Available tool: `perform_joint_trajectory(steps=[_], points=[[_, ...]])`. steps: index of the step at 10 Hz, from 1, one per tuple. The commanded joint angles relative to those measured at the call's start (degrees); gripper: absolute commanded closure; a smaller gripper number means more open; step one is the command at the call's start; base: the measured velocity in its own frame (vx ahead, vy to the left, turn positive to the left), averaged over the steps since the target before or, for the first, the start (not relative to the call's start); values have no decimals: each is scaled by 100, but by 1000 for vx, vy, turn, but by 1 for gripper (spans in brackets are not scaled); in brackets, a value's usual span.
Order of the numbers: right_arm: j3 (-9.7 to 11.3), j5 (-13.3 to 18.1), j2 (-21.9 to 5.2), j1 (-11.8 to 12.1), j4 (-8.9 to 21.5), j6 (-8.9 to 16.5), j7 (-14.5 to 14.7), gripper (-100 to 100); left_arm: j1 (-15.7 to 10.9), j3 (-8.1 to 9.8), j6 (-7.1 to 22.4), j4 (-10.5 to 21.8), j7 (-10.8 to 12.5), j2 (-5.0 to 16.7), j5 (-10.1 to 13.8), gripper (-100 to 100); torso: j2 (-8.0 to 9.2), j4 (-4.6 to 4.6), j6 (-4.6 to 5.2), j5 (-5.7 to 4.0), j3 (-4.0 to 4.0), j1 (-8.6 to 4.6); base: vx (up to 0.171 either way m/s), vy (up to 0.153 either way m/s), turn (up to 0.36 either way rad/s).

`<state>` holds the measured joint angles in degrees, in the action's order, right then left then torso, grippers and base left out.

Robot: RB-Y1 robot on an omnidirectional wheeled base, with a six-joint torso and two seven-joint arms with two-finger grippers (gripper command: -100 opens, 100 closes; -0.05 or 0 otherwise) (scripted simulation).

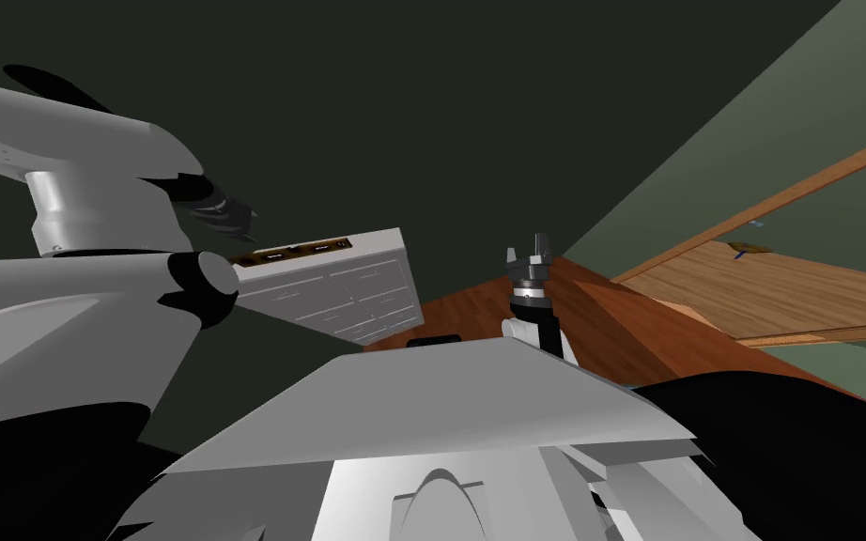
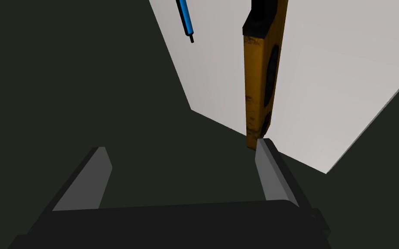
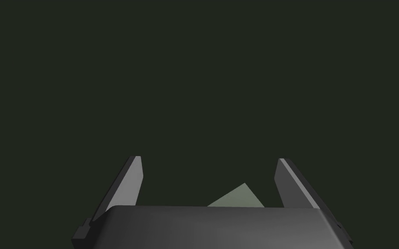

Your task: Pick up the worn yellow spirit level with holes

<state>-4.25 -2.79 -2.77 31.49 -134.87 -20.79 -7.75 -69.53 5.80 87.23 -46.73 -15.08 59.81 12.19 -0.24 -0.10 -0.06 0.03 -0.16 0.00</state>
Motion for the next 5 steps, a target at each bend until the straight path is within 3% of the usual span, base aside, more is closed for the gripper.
perform_joint_trajectory(steps=[1, 2, 4, 5], points=[[0, 0, 0, 0, 0, 0, 0, 0, -65, -19, 75, 203, -2, -8, -11, -100, 0, 0, 0, 0, 0, 0, 29, 1, 9], [0, 0, 0, 0, 0, 0, 0, 0, -176, 19, 371, 412, -41, 53, 47, -100, 10, 3, -1, 1, 6, 2, 60, 0, -106], [0, 0, 0, 0, 0, 0, 0, 0, -270, 55, 622, 759, -79, 105, 101, -100, 4, 1, -1, 0, 2, 3, 68, -3, -71], [0, 0, 0, 0, 0, 0, 0, 0, -270, 55, 733, 771, -79, 105, 101, -100, 0, 1, 1, 0, 1, -1, 68, -1, -33]])
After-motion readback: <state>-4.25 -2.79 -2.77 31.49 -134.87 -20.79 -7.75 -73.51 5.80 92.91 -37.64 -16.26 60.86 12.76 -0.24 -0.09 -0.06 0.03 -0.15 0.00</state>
